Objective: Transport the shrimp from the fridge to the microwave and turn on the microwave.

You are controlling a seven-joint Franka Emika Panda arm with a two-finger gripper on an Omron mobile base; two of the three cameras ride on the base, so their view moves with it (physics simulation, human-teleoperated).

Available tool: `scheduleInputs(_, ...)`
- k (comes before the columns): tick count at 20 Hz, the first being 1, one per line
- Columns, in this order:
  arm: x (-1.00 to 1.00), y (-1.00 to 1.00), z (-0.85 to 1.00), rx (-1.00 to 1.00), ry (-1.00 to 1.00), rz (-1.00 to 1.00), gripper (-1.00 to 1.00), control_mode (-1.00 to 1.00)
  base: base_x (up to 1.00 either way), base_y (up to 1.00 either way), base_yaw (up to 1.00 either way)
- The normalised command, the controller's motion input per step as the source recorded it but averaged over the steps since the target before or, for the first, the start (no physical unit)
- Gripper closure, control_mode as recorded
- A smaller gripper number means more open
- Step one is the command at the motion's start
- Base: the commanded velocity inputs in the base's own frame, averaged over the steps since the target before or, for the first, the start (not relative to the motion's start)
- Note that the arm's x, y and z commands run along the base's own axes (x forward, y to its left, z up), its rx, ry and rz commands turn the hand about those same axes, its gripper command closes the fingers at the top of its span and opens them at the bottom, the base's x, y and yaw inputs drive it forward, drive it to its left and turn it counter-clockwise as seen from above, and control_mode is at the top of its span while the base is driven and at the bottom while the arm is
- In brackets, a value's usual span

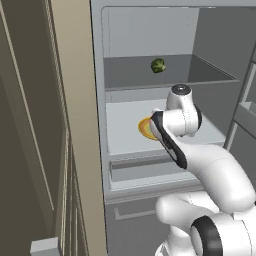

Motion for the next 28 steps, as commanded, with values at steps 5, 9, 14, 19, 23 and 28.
scheduleInputs(5, 0.27, 0.00, -0.21, 0.02, -0.05, -0.02, -1.00, -1.00, 0.00, 0.00, 0.00)
scheduleInputs(9, 0.07, 0.00, -0.26, 0.00, -0.11, 0.00, -1.00, -1.00, 0.00, 0.00, 0.00)
scheduleInputs(14, 0.12, 0.00, -0.21, 0.02, -0.09, 0.00, -1.00, -1.00, 0.00, 0.00, 0.00)
scheduleInputs(19, 0.21, -0.01, -0.07, 0.08, -0.01, 0.00, -1.00, -1.00, 0.00, 0.00, 0.00)
scheduleInputs(23, 0.29, 0.00, -0.02, 0.04, 0.00, 0.00, -1.00, -1.00, 0.00, 0.00, 0.00)
scheduleInputs(28, 0.30, 0.00, 0.00, 0.00, 0.00, 0.00, -1.00, -1.00, 0.00, 0.00, 0.00)
